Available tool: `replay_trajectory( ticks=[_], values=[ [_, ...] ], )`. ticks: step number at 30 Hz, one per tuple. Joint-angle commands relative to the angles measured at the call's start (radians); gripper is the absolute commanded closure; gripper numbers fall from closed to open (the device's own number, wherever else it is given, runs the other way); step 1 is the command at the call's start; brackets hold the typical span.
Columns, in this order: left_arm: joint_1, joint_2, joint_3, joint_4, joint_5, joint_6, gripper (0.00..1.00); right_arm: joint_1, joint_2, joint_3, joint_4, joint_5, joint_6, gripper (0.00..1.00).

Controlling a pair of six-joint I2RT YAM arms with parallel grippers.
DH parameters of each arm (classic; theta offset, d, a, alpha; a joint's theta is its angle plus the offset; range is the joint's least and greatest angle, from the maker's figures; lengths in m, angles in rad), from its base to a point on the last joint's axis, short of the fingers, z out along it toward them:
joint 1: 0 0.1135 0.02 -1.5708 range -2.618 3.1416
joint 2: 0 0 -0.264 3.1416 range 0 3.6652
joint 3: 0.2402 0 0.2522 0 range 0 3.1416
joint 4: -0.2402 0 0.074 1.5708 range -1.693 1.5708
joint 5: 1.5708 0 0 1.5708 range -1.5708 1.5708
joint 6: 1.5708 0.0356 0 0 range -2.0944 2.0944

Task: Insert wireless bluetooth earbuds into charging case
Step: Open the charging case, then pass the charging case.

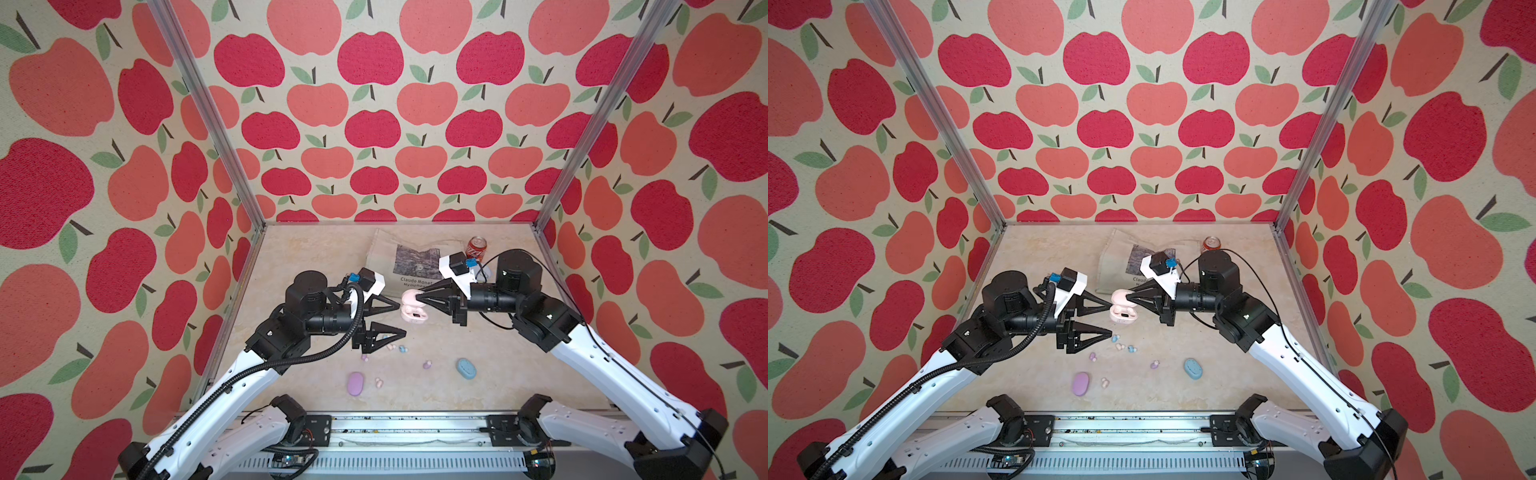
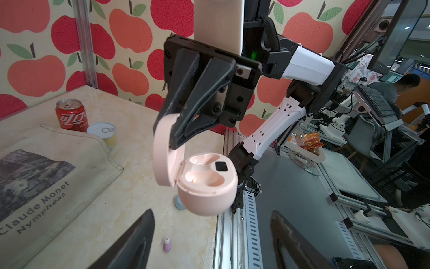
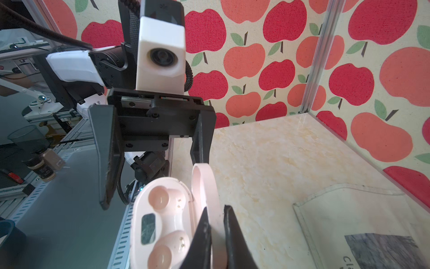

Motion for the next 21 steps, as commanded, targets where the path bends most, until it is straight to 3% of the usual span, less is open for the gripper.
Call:
replay_trajectory(
  ticks=[1, 6, 11, 21],
  values=[
    [0.033, -0.030, 0.071, -0.071, -0.055, 0.044, 0.17, 0.001, -0.023, 0.031, -0.079, 0.062, -0.097, 1.00],
    [0.034, 0.037, 0.211, -0.240, -0.145, 0.219, 0.21, 0.024, -0.031, 0.052, -0.126, 0.097, -0.163, 1.00],
    [0.004, 0.139, 0.352, -0.416, -0.161, 0.382, 0.27, 0.046, -0.022, 0.064, -0.132, 0.104, -0.167, 1.00],
    [-0.094, 0.212, 0.393, -0.435, -0.256, 0.412, 0.42, 0.098, -0.014, 0.061, -0.131, 0.119, -0.182, 1.00]
  ],
)
